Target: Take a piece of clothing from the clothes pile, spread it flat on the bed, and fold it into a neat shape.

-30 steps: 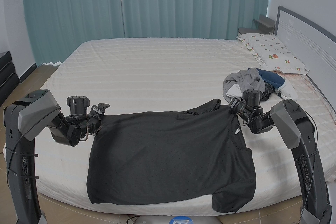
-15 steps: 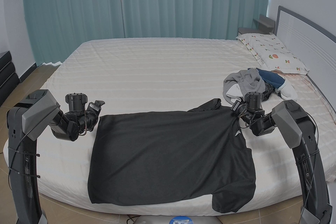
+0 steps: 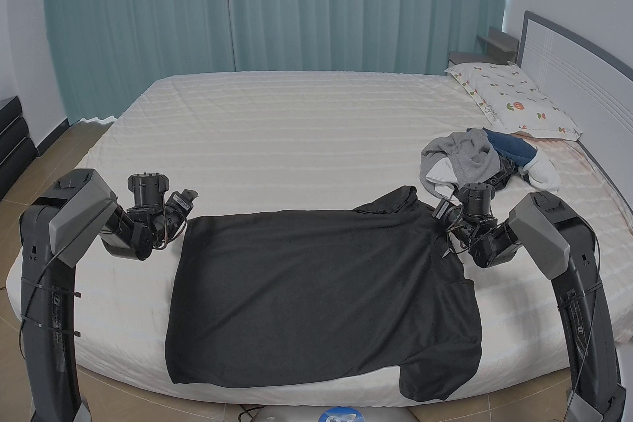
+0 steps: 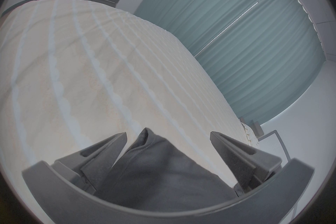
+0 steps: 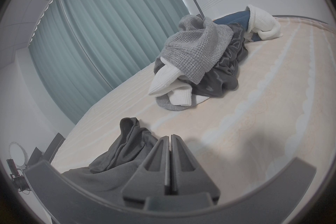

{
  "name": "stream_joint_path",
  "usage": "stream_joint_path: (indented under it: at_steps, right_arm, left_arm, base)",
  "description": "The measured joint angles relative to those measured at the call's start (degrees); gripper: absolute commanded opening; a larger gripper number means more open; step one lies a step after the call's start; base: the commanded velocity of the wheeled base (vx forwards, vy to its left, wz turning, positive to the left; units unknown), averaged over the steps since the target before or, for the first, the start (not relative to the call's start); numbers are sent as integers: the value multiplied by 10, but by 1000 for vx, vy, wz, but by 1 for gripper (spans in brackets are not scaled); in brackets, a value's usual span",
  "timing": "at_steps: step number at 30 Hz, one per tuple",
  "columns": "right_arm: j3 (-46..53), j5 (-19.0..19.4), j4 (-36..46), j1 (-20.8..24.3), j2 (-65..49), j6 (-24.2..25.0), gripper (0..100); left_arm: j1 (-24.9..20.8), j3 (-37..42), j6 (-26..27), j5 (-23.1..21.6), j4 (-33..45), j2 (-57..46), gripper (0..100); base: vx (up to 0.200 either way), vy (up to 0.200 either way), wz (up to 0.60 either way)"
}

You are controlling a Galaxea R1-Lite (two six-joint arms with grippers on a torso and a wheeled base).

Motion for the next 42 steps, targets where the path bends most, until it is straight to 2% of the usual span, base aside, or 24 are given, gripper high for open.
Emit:
stream_joint_path:
  at_steps: [7, 14, 15, 26, 34, 42]
  right_arm:
    - [13, -1, -4, 1, -9, 1, 0]
    - [18, -1, -11, 1, -10, 1, 0]
    - [18, -1, -11, 1, -11, 1, 0]
    - [9, -3, -24, 0, -11, 4, 0]
    - [-1, -13, -65, -3, -10, 2, 0]
    - [-44, -43, -83, -6, 13, 0, 0]
  left_arm:
    - [-6, -56, 1, -2, 2, 45, 100]
    - [-10, -78, 1, -4, 6, 69, 100]
    - [-10, -80, 2, -4, 6, 72, 0]
    - [-14, -119, -17, 28, 8, 92, 0]
    - [-10, -147, -77, 73, -33, 94, 0]
    - [-4, -158, -80, 73, -61, 95, 0]
  base:
    - [0, 0, 0]
    - [0, 0, 0]
    - [0, 0, 0]
    - [0, 0, 0]
    - [0, 0, 0]
    - [0, 0, 0]
